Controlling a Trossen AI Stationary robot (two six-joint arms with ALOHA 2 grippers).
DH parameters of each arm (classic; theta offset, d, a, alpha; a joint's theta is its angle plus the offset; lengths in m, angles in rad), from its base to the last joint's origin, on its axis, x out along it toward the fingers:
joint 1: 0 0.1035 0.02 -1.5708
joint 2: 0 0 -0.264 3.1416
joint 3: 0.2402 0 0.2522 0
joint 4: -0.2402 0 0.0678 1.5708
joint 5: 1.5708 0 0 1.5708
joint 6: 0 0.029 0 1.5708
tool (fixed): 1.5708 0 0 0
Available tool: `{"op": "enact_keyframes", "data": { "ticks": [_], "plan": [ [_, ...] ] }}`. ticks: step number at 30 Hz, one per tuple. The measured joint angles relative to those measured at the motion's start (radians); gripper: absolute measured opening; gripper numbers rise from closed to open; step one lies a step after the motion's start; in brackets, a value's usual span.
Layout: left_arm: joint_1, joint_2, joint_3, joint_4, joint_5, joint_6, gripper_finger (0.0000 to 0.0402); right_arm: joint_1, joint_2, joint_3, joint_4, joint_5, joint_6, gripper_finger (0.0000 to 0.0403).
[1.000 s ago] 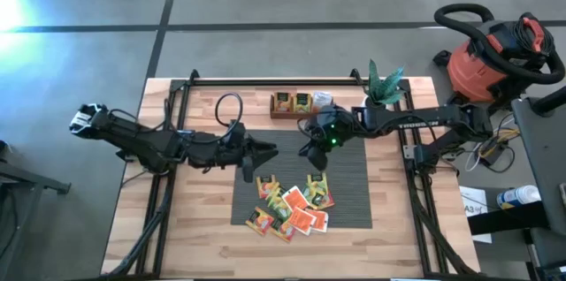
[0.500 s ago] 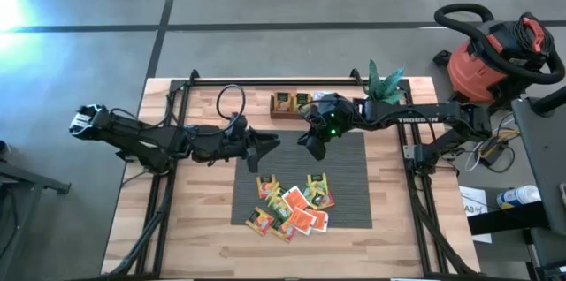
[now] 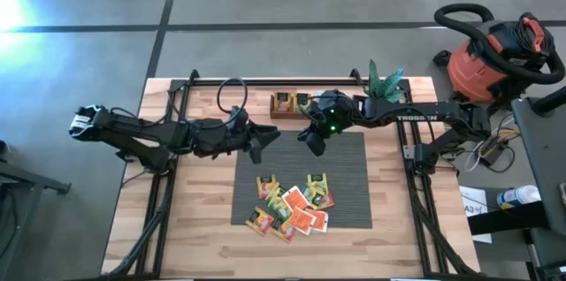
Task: Pick & Place Tea
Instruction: Put the white orange tea bag into the right section of the wooden organizer
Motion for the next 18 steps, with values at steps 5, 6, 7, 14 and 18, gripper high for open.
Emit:
{"op": "enact_keyframes", "data": {
  "ticks": [5,6,7,14,18],
  "plan": [
    [0.003,0.000,0.000,-0.014,0.000,0.000,0.0119,-0.001,0.000,0.000,0.000,0.000,0.002,0.0063],
    [0.004,0.000,0.000,-0.017,0.000,-0.001,0.0119,-0.001,0.000,0.000,0.000,0.000,0.007,0.0063],
    [0.004,0.000,0.000,-0.020,0.000,-0.002,0.0119,-0.001,0.000,0.000,0.000,0.000,0.014,0.0063],
    [0.004,-0.001,0.000,-0.055,0.011,-0.018,0.0119,0.008,0.000,-0.001,-0.009,-0.002,0.063,0.0063],
    [0.001,-0.001,0.000,-0.086,0.052,-0.068,0.0119,0.044,0.000,-0.010,-0.011,-0.002,0.113,0.0065]
  ]
}}
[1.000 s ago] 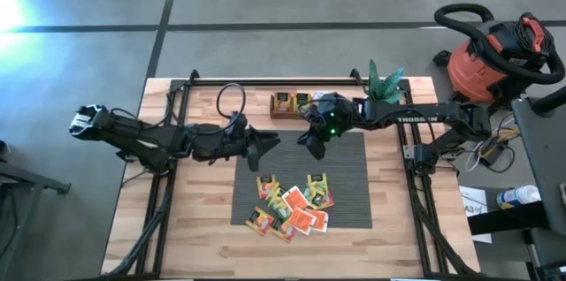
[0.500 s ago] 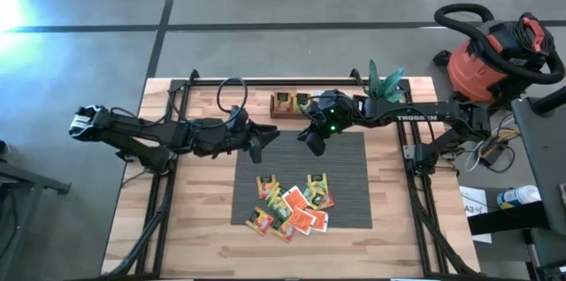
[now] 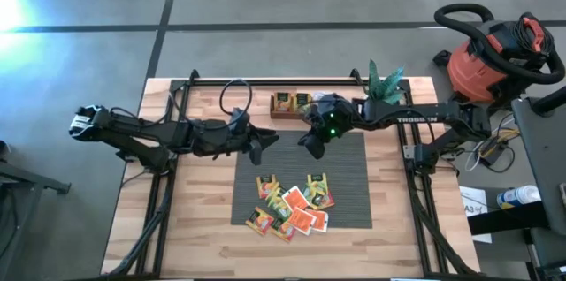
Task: Pick & Place Tea
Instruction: Put the white orange tea bag into the right section of the wooden organizer
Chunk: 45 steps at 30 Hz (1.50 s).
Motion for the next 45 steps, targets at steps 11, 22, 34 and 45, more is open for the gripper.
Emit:
{"op": "enact_keyframes", "data": {
  "ticks": [11,22,34,45],
  "plan": [
    [-0.057,0.000,0.000,-0.113,0.088,-0.077,0.0119,0.155,0.000,-0.055,-0.015,0.086,0.147,0.0103],
    [-0.156,0.000,0.000,-0.113,0.088,-0.080,0.0119,0.318,0.000,-0.109,-0.015,0.082,0.278,0.0096],
    [-0.203,0.073,0.000,-0.059,0.088,-0.163,0.0119,0.493,0.000,-0.199,-0.008,0.079,0.512,0.0094],
    [-0.219,0.269,0.000,0.066,0.208,-0.226,0.0119,0.623,0.000,-0.313,0.212,0.160,0.811,0.0102]
  ]
}}
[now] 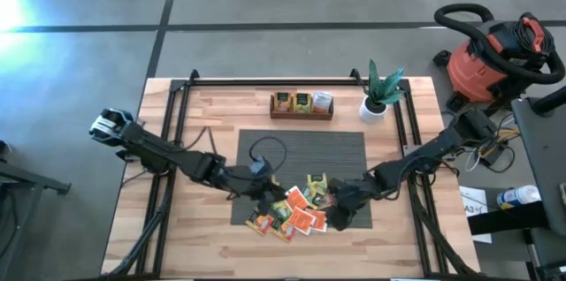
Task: Pick & Place Tea
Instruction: Put the white orange tea bag into the right section of the wooden organizer
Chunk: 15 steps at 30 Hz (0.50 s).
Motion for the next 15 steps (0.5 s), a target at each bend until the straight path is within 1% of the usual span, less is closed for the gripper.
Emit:
{"op": "enact_keyframes", "data": {
  "ticks": [3,7,9,12,15],
  "plan": [
    [-0.001,0.043,0.000,0.023,0.010,-0.028,0.0119,0.013,0.000,-0.001,0.005,0.050,0.038,0.0097],
    [-0.001,0.094,0.000,0.056,0.017,-0.071,0.0119,0.022,0.000,-0.001,0.008,0.046,0.065,0.0093],
    [-0.002,0.118,0.003,0.058,0.017,-0.112,0.0119,0.024,0.000,-0.001,0.008,0.045,0.036,0.0094],
    [-0.007,0.157,0.008,0.065,0.016,-0.214,0.0119,0.025,0.000,-0.001,0.008,0.047,-0.007,0.0097],
    [-0.023,0.192,0.018,0.107,0.017,-0.237,0.0119,0.025,0.000,-0.001,0.008,0.054,-0.029,0.0100]
  ]
}}
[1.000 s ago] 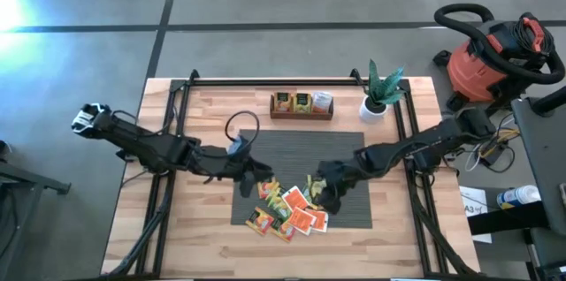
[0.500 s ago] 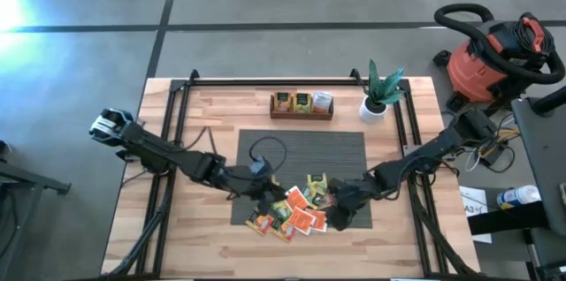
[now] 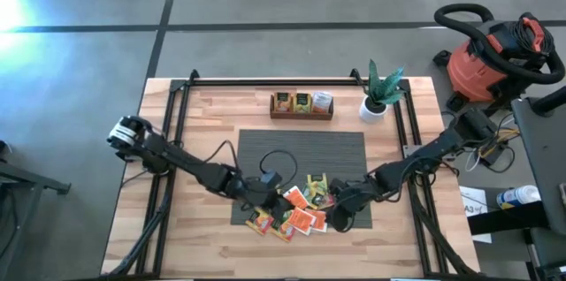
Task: Pick & Place Tea
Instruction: Put the white orange tea bag into the right section of the wooden organizer
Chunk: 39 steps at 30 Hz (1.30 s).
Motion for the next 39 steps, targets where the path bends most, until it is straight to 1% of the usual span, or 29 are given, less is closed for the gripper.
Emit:
{"op": "enact_keyframes", "data": {
  "ticks": [7,10,12,15,17,20,23,25,29,31,36,39],
  "plan": [
    [-0.020,0.061,0.053,0.000,0.000,-0.020,0.0119,0.026,0.000,0.000,0.002,0.052,-0.006,0.0093],
    [-0.023,0.085,0.081,0.000,0.000,-0.019,0.0119,0.056,0.000,0.000,0.007,0.061,0.025,0.0089],
    [-0.026,0.104,0.099,-0.018,0.002,-0.016,0.0119,0.085,0.000,0.000,0.007,0.107,0.062,0.0086],
    [-0.026,0.142,0.136,-0.046,0.045,-0.015,0.0119,0.124,0.000,0.000,0.016,0.182,0.108,0.0087],
    [-0.026,0.171,0.157,-0.084,0.081,-0.015,0.0119,0.138,0.003,0.000,0.030,0.206,0.126,0.0090],
    [-0.026,0.215,0.186,-0.163,0.145,0.001,0.0119,0.150,0.023,0.000,0.062,0.211,0.130,0.0096],
    [-0.026,0.241,0.214,-0.255,0.195,0.043,0.0119,0.155,0.070,0.000,0.142,0.212,0.162,0.0105],
    [-0.026,0.246,0.230,-0.307,0.196,0.091,0.0119,0.155,0.114,0.000,0.204,0.215,0.192,0.0111],
    [-0.025,0.246,0.240,-0.323,0.195,0.187,0.0119,0.155,0.202,0.006,0.316,0.274,0.314,0.0124],
    [-0.024,0.246,0.240,-0.324,0.195,0.236,0.0119,0.154,0.245,0.028,0.319,0.292,0.334,0.0129],
    [-0.024,0.246,0.234,-0.321,0.174,0.348,0.0119,0.155,0.317,0.080,0.305,0.292,0.414,0.0135],
    [-0.024,0.246,0.234,-0.306,0.172,0.406,0.0119,0.155,0.355,0.117,0.304,0.302,0.420,0.0134]
  ]
}}
